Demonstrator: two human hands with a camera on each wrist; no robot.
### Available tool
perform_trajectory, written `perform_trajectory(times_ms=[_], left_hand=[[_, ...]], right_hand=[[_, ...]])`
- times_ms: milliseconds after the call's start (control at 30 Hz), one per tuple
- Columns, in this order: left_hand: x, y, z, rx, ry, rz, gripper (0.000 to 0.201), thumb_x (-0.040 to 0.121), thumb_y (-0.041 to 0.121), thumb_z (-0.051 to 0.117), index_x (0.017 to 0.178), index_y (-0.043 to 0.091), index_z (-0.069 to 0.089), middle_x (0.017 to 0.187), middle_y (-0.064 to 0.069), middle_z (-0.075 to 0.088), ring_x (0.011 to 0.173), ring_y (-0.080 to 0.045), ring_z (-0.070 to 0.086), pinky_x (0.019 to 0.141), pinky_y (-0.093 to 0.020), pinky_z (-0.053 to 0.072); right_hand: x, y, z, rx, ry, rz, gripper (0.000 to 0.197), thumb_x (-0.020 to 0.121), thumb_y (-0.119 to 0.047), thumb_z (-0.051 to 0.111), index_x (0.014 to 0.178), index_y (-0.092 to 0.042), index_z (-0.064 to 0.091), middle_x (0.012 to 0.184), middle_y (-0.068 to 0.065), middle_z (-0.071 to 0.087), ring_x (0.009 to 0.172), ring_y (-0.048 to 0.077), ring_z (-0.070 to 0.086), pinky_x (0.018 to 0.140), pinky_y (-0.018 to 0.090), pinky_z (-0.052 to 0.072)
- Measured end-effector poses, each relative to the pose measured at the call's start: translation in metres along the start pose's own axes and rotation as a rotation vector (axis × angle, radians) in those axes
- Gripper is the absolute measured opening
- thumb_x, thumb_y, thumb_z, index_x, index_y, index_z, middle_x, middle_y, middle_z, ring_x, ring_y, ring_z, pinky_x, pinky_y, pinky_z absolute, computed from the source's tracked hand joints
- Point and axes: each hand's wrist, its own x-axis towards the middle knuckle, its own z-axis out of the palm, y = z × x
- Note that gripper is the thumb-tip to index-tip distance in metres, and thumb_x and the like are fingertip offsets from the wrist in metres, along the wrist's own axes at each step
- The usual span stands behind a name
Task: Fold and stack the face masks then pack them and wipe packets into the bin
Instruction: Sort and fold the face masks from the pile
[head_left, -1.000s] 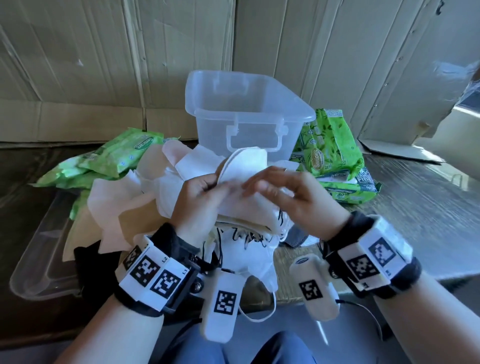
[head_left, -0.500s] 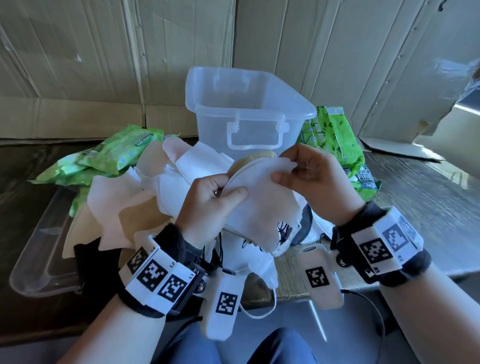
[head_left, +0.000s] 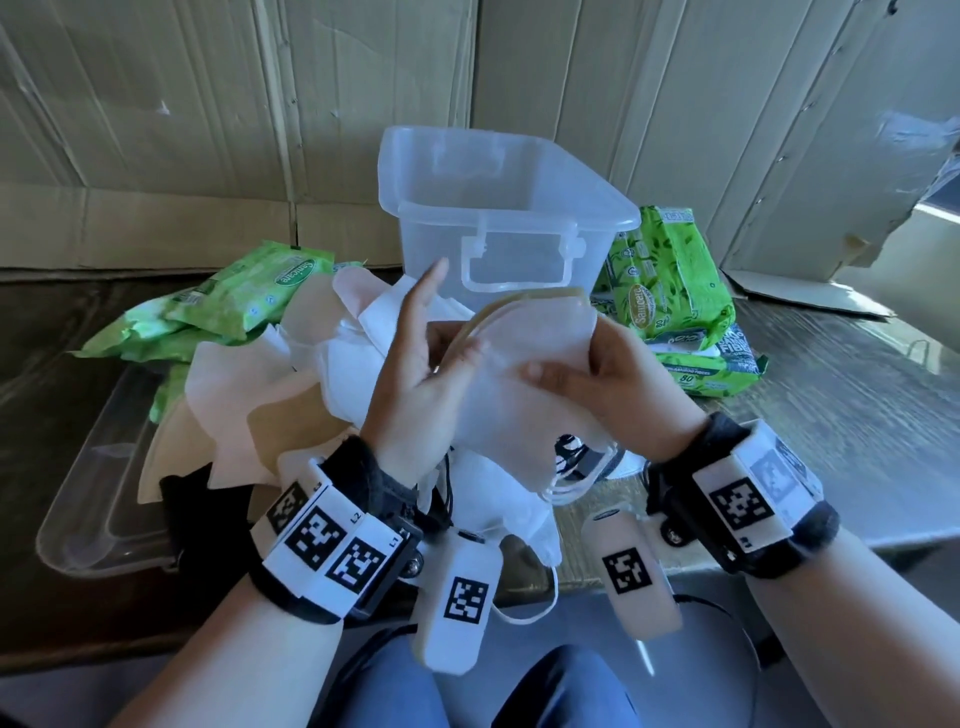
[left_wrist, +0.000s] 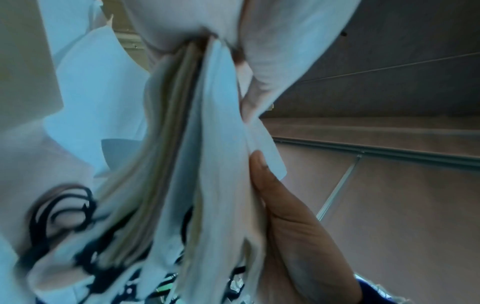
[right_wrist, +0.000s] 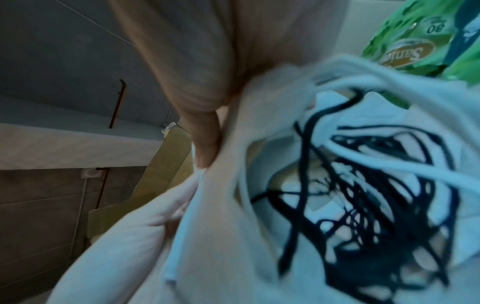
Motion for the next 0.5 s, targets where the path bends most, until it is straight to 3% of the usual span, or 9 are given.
perform_trajectory(times_ms=[67, 100, 167, 233, 300, 367, 433, 467, 500], left_hand=[[-0.001, 0.002, 0.006, -0.072, 0.183, -0.105, 0.053, 0.095, 0.02, 0.051, 0.142, 0.026, 0.029, 0.087, 0.006, 0.059, 0.081, 0.008, 0.056, 0.086, -0.015, 0.039], [-0.003, 0.004, 0.01, -0.094, 0.217, -0.154, 0.055, 0.095, 0.03, 0.049, 0.145, 0.027, 0.026, 0.097, 0.003, 0.062, 0.088, 0.007, 0.058, 0.09, -0.019, 0.041], [-0.004, 0.004, 0.017, -0.12, 0.201, -0.236, 0.068, 0.09, 0.048, 0.048, 0.147, 0.03, 0.016, 0.127, -0.008, 0.055, 0.114, -0.012, 0.056, 0.102, -0.033, 0.04], [-0.003, 0.003, 0.022, -0.093, 0.156, -0.263, 0.071, 0.093, 0.046, 0.047, 0.148, 0.028, 0.006, 0.144, 0.011, 0.033, 0.129, -0.008, 0.04, 0.11, -0.032, 0.032], [-0.004, 0.002, 0.023, -0.079, 0.13, -0.234, 0.077, 0.093, 0.035, 0.053, 0.148, 0.025, 0.001, 0.152, 0.007, 0.024, 0.136, -0.008, 0.033, 0.112, -0.03, 0.029], [-0.004, 0.003, 0.022, -0.145, 0.128, -0.193, 0.082, 0.09, 0.015, 0.059, 0.148, 0.022, 0.003, 0.137, 0.0, 0.05, 0.121, -0.006, 0.051, 0.1, -0.024, 0.043], [-0.003, 0.003, 0.017, -0.195, 0.107, -0.137, 0.079, 0.084, -0.008, 0.058, 0.145, 0.018, 0.014, 0.09, 0.009, 0.072, 0.084, 0.006, 0.064, 0.075, -0.012, 0.051], [-0.001, 0.001, 0.014, -0.176, 0.098, -0.1, 0.079, 0.081, -0.012, 0.06, 0.141, 0.02, 0.021, 0.083, 0.015, 0.072, 0.075, 0.007, 0.064, 0.07, -0.011, 0.051], [-0.001, 0.003, 0.012, -0.149, 0.062, -0.07, 0.082, 0.076, -0.011, 0.065, 0.138, 0.027, 0.028, 0.092, 0.014, 0.072, 0.075, 0.003, 0.064, 0.072, -0.016, 0.053]], right_hand=[[0.001, 0.003, 0.001, 0.083, 0.144, -0.065, 0.036, 0.075, -0.02, 0.064, 0.109, -0.012, 0.057, 0.102, -0.001, 0.067, 0.095, 0.01, 0.064, 0.088, 0.031, 0.051], [0.002, 0.004, 0.002, 0.135, 0.208, -0.084, 0.038, 0.078, -0.019, 0.061, 0.113, -0.007, 0.056, 0.103, -0.001, 0.066, 0.096, 0.009, 0.063, 0.087, 0.028, 0.051], [0.003, 0.006, 0.006, 0.19, 0.281, -0.092, 0.039, 0.082, -0.019, 0.057, 0.118, -0.003, 0.052, 0.103, -0.001, 0.065, 0.096, 0.007, 0.063, 0.083, 0.024, 0.051], [0.002, 0.009, 0.012, 0.227, 0.267, -0.081, 0.036, 0.089, -0.014, 0.054, 0.122, 0.0, 0.048, 0.104, 0.002, 0.064, 0.094, 0.006, 0.063, 0.08, 0.021, 0.051], [0.0, 0.009, 0.013, 0.237, 0.254, -0.068, 0.035, 0.091, -0.007, 0.05, 0.124, 0.004, 0.044, 0.104, 0.004, 0.063, 0.092, 0.003, 0.063, 0.075, 0.017, 0.051], [-0.001, 0.008, 0.008, 0.227, 0.26, -0.064, 0.034, 0.09, -0.005, 0.051, 0.122, 0.003, 0.046, 0.103, 0.002, 0.063, 0.089, 0.001, 0.063, 0.074, 0.016, 0.05], [-0.003, 0.005, 0.0, 0.209, 0.243, -0.058, 0.03, 0.086, -0.005, 0.055, 0.116, -0.001, 0.051, 0.1, 0.001, 0.064, 0.087, 0.002, 0.064, 0.075, 0.018, 0.051], [-0.004, 0.003, -0.003, 0.191, 0.221, -0.05, 0.029, 0.084, -0.008, 0.058, 0.112, -0.005, 0.053, 0.098, 0.001, 0.065, 0.086, 0.003, 0.064, 0.075, 0.02, 0.052], [-0.005, 0.001, -0.007, 0.162, 0.194, -0.04, 0.029, 0.08, -0.013, 0.06, 0.108, -0.008, 0.055, 0.096, 0.001, 0.066, 0.084, 0.004, 0.064, 0.076, 0.022, 0.053]])
